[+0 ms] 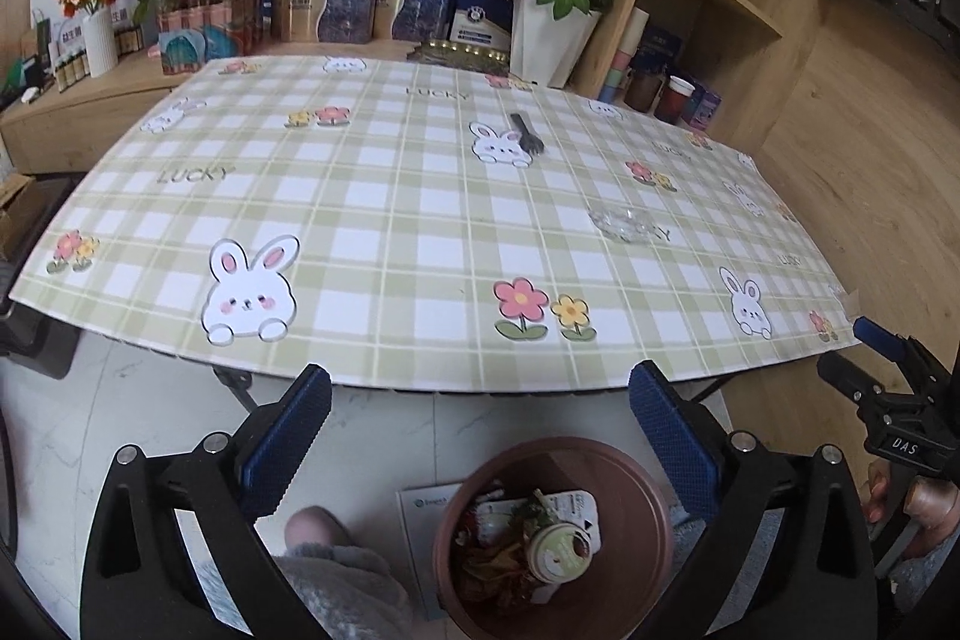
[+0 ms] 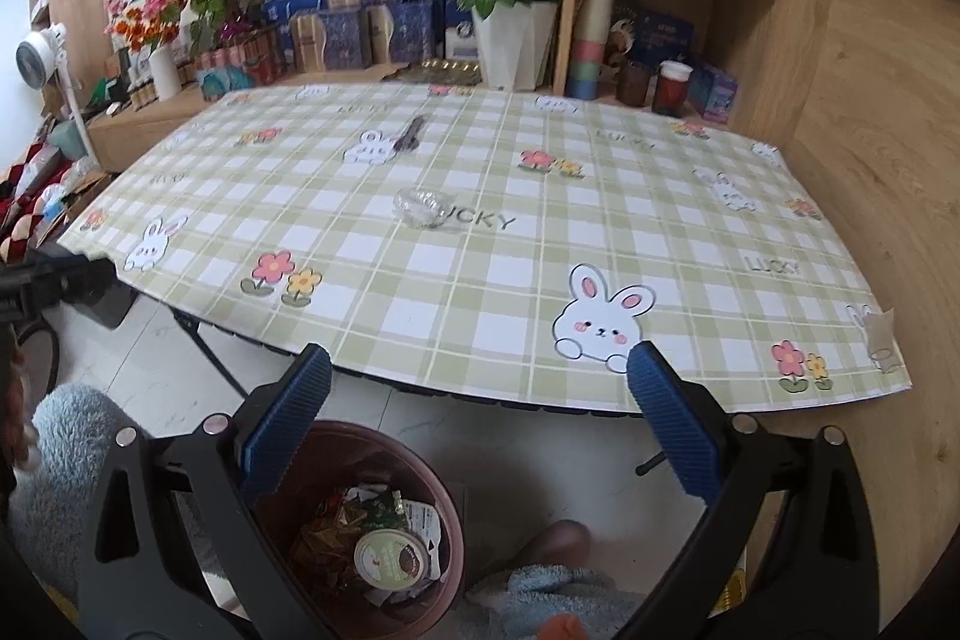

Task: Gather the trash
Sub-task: 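Grasp the clear plastic bag with the right tool and lift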

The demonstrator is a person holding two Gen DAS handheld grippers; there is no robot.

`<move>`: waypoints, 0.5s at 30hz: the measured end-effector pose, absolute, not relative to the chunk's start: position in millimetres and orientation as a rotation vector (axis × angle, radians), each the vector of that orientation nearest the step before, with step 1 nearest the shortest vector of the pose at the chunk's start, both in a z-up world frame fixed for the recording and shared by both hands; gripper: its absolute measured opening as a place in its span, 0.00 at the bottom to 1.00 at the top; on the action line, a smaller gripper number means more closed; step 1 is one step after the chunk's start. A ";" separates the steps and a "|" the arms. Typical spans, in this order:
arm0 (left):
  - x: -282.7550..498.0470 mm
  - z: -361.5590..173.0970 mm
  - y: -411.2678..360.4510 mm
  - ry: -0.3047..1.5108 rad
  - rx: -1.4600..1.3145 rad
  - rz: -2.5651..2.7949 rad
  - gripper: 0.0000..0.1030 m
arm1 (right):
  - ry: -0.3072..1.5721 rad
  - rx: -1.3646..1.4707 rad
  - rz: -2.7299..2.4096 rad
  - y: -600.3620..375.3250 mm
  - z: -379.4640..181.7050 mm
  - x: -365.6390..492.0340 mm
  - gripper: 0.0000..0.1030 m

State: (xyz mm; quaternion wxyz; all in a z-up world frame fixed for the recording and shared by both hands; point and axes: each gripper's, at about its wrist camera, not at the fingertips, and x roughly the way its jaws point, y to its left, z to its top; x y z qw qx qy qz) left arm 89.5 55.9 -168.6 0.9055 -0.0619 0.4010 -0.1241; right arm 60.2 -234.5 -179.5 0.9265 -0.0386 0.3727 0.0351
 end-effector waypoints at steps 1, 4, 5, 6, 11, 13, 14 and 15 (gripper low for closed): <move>91.8 -167.2 56.9 0.825 -0.125 -0.256 0.94 | 0.782 -0.088 0.088 -234.7 -181.4 65.8 0.94; 101.7 -163.7 61.7 0.816 -0.121 -0.263 0.94 | 0.828 -0.102 0.134 -237.1 -186.0 85.3 0.94; 106.3 -162.4 63.3 0.810 -0.116 -0.263 0.94 | 0.839 -0.107 0.149 -237.8 -187.3 93.6 0.94; 109.8 -161.9 64.6 0.806 -0.114 -0.261 0.94 | 0.846 -0.111 0.161 -238.0 -188.6 100.4 0.94; 131.0 -163.0 66.6 0.806 -0.122 -0.258 0.94 | 0.874 -0.141 0.234 -233.2 -200.9 150.1 0.93; 138.8 -164.0 65.9 0.807 -0.127 -0.260 0.94 | 0.898 -0.112 0.249 -232.4 -209.2 173.9 0.85; 143.8 -164.6 64.9 0.807 -0.128 -0.261 0.94 | 0.917 -0.090 0.254 -231.8 -215.5 188.2 0.81; 147.3 -165.3 63.8 0.808 -0.127 -0.262 0.94 | 0.930 -0.076 0.254 -230.6 -221.0 198.5 0.81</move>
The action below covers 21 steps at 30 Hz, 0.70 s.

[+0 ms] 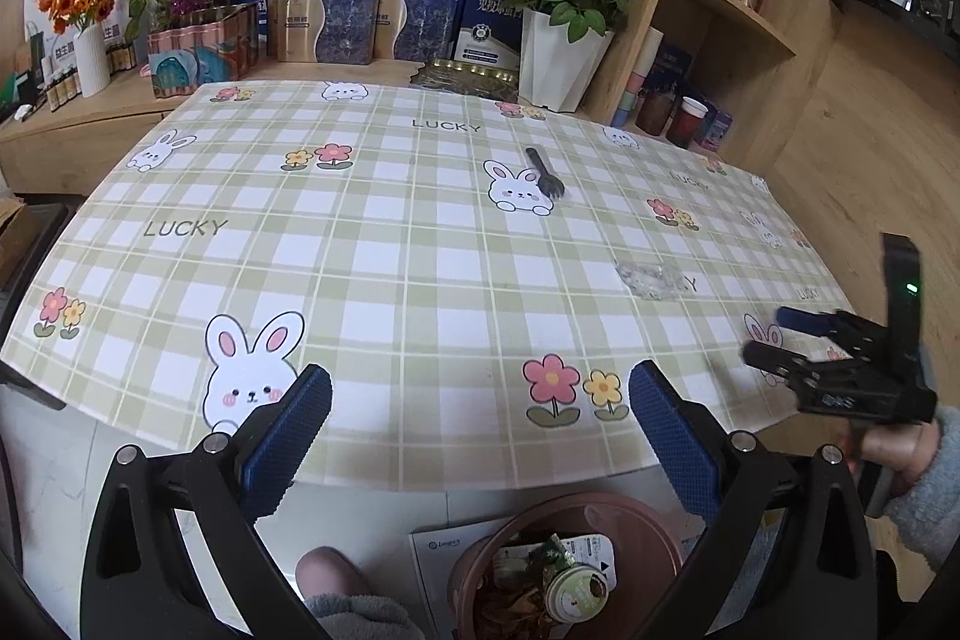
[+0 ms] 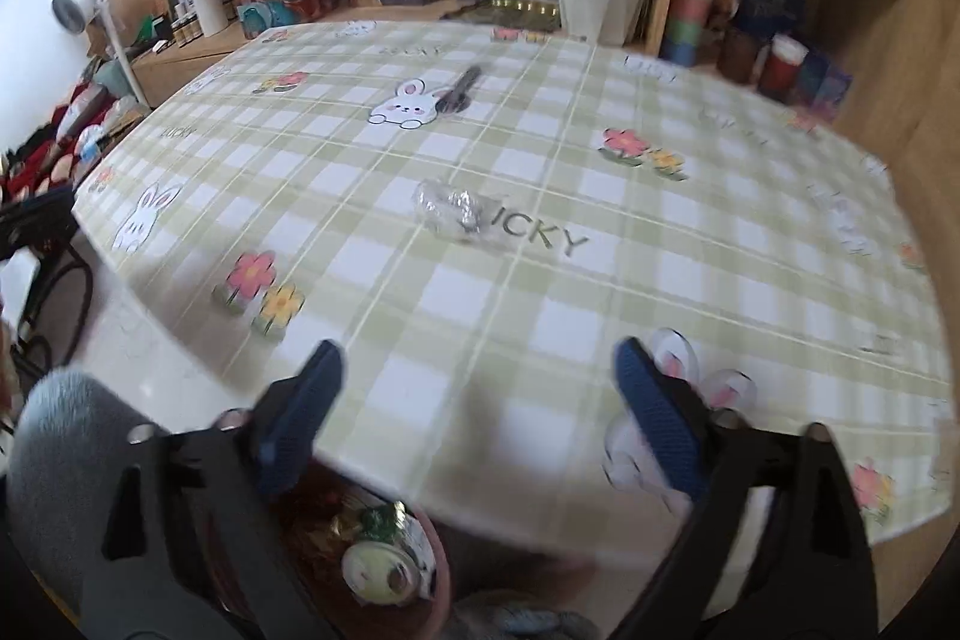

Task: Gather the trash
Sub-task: 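Grasp the clear plastic bag with the right tool and lift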

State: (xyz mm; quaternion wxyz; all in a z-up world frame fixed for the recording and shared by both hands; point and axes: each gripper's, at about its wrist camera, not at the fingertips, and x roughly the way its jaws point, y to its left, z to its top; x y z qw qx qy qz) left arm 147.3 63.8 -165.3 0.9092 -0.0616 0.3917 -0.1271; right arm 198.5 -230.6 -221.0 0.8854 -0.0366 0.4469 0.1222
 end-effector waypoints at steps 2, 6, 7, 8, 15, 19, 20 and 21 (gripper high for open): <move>153.5 -167.4 60.9 0.810 -0.120 -0.266 0.94 | 0.953 -0.073 0.254 -224.1 -232.7 222.4 0.80; 163.6 -175.9 56.1 0.824 -0.101 -0.273 0.94 | 0.987 -0.097 0.265 -207.0 -245.7 258.0 0.75; 165.4 -177.9 56.2 0.827 -0.100 -0.272 0.94 | 0.990 -0.099 0.267 -203.4 -247.7 265.3 0.75; 168.6 -181.1 56.1 0.834 -0.101 -0.270 0.94 | 0.993 -0.098 0.269 -202.1 -249.2 271.1 0.75; 187.5 -196.4 57.4 0.871 -0.129 -0.266 0.94 | 1.005 -0.078 0.289 -192.7 -260.4 294.7 0.59; 198.7 -199.2 50.5 0.884 -0.118 -0.287 0.94 | 0.996 -0.057 0.316 -196.2 -257.2 291.4 0.37; 202.5 -199.7 47.5 0.889 -0.116 -0.304 0.94 | 0.984 -0.045 0.316 -199.0 -254.2 289.5 0.31; 205.2 -200.0 45.0 0.893 -0.115 -0.318 0.94 | 0.979 -0.043 0.314 -200.7 -253.0 288.9 0.31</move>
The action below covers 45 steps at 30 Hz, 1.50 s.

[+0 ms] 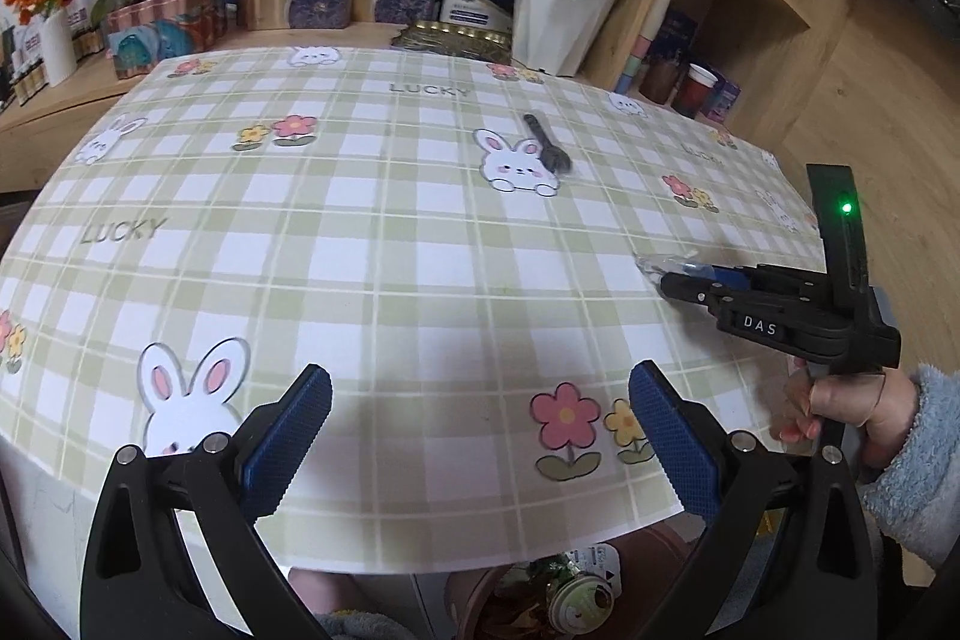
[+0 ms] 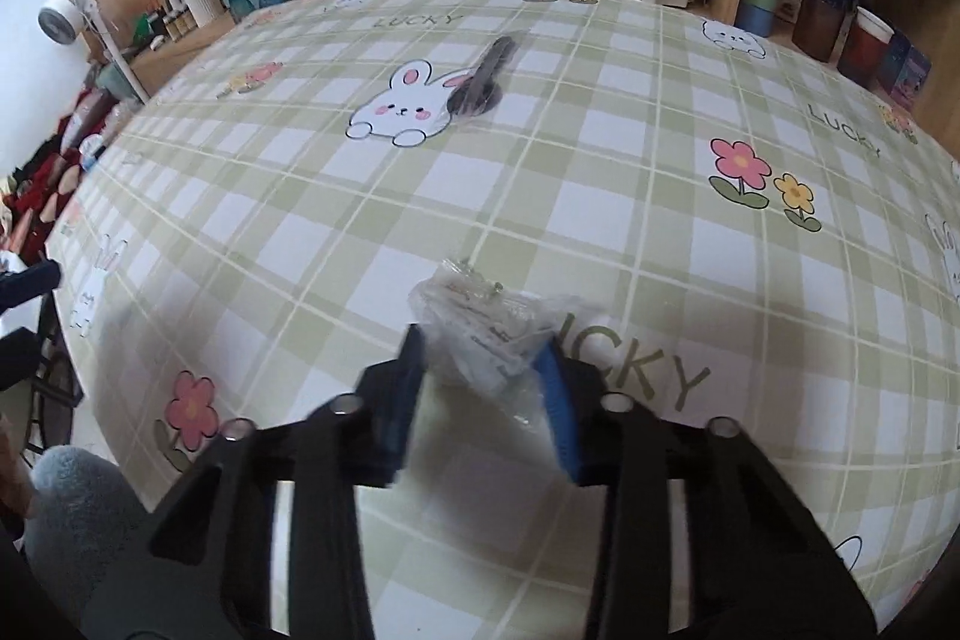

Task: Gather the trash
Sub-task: 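Grasp the clear plastic bag with the right tool and lift, then grasp the black plastic fork with the left tool while the right tool holds the bag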

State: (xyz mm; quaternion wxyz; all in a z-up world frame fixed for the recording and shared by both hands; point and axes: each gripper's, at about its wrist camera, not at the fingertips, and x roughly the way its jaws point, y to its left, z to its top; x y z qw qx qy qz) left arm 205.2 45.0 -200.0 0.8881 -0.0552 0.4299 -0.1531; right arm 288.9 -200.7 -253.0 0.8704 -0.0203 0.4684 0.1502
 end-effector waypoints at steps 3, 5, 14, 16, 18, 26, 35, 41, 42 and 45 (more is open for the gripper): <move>220.8 -200.4 33.3 0.910 -0.098 -0.363 0.94 | 0.943 -0.017 0.301 -211.9 -245.4 285.2 0.29; 237.3 -198.9 22.0 0.915 -0.079 -0.385 0.94 | 0.905 0.008 0.274 -224.9 -238.4 285.0 0.29; 326.9 -197.0 -42.4 0.929 0.007 -0.430 0.94 | 0.801 0.096 0.080 -282.9 -229.8 289.0 0.29; 344.8 -197.0 -55.1 0.925 0.025 -0.425 0.94 | 0.791 0.119 0.079 -291.0 -229.5 284.3 0.29; 363.3 -197.4 -68.2 0.917 0.045 -0.409 0.94 | 0.781 0.135 0.078 -297.1 -228.5 280.9 0.29; 433.7 -220.5 -111.8 0.984 0.059 -0.331 0.70 | 0.755 0.218 0.051 -321.4 -222.7 259.1 0.29; 456.0 -248.3 -110.0 1.028 -0.031 -0.260 0.48 | 0.744 0.317 0.034 -331.9 -221.6 222.6 0.29; 438.7 -245.0 -98.6 1.058 0.015 -0.302 0.14 | 0.756 0.304 0.054 -317.8 -221.3 207.9 0.29; 432.0 -242.6 -93.1 1.056 0.005 -0.319 0.14 | 0.755 0.298 0.058 -315.3 -219.9 203.5 0.29; 405.5 -231.3 -76.2 1.047 -0.066 -0.366 0.14 | 0.750 0.293 0.067 -311.1 -215.7 188.8 0.29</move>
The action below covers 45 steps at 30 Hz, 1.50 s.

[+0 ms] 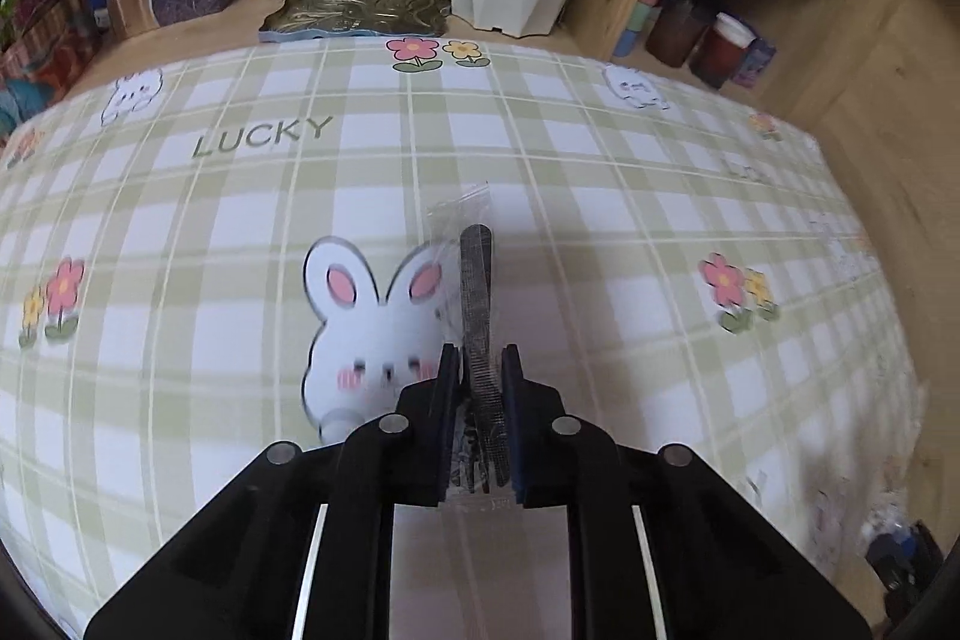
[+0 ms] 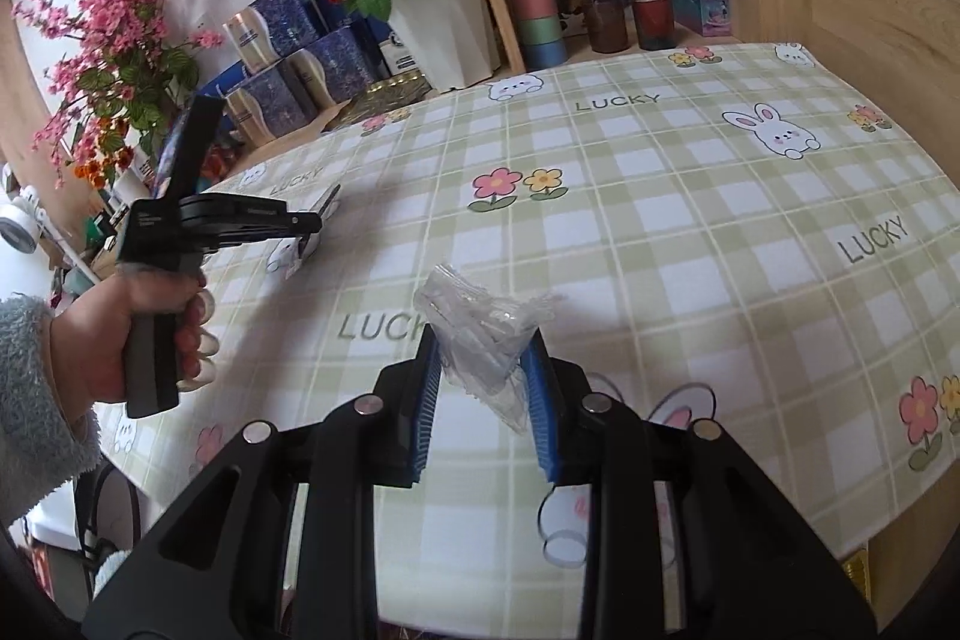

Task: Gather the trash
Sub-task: 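Grasp the black plastic fork with the left tool while the right tool holds the bag, then drop the clear bag from the right tool into the bin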

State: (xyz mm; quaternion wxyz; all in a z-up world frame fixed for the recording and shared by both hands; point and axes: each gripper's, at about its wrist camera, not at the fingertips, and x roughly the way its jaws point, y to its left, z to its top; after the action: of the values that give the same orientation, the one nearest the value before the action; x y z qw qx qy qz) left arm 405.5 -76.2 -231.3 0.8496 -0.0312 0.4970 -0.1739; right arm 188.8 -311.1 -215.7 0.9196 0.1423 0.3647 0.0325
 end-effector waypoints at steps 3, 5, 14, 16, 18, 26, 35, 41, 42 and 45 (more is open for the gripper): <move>373.1 -217.4 -64.9 1.021 -0.134 -0.418 0.14 | 0.749 0.304 0.063 -311.0 -213.9 170.8 0.29; 347.1 -207.2 -60.5 0.997 -0.151 -0.448 0.14 | 0.753 0.317 0.053 -312.8 -213.9 156.5 0.29; 247.2 -169.8 -47.3 0.964 -0.144 -0.490 0.13 | 0.776 0.318 0.032 -313.1 -207.7 107.4 0.29; 224.2 -159.8 -40.8 0.950 -0.149 -0.498 0.13 | 0.772 0.310 0.040 -308.5 -203.1 98.5 0.29; 201.4 -150.0 -36.3 0.931 -0.138 -0.503 0.13 | 0.768 0.306 0.051 -303.2 -199.4 88.9 0.29; 113.9 -127.6 -26.2 0.878 -0.104 -0.558 0.13 | 0.761 0.287 0.104 -278.5 -190.8 53.7 0.29; 50.4 -133.3 -9.5 0.838 -0.119 -0.557 0.13 | 0.844 0.235 0.145 -255.8 -213.1 26.1 0.29; 23.9 -152.8 3.1 0.876 -0.144 -0.545 0.13 | 0.967 0.207 0.181 -231.6 -246.7 22.4 0.29; 21.1 -156.7 6.0 0.885 -0.149 -0.542 0.13 | 0.988 0.199 0.187 -226.7 -251.7 22.4 0.29; 16.8 -165.0 10.3 0.900 -0.156 -0.531 0.13 | 1.012 0.176 0.196 -218.5 -256.1 21.4 0.30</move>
State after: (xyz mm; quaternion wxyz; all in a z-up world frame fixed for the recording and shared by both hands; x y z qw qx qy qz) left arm 16.8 10.3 -165.0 0.8636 -0.0745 0.4296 -0.2532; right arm 21.4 -218.5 -256.1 0.8664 0.0842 0.4831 0.0938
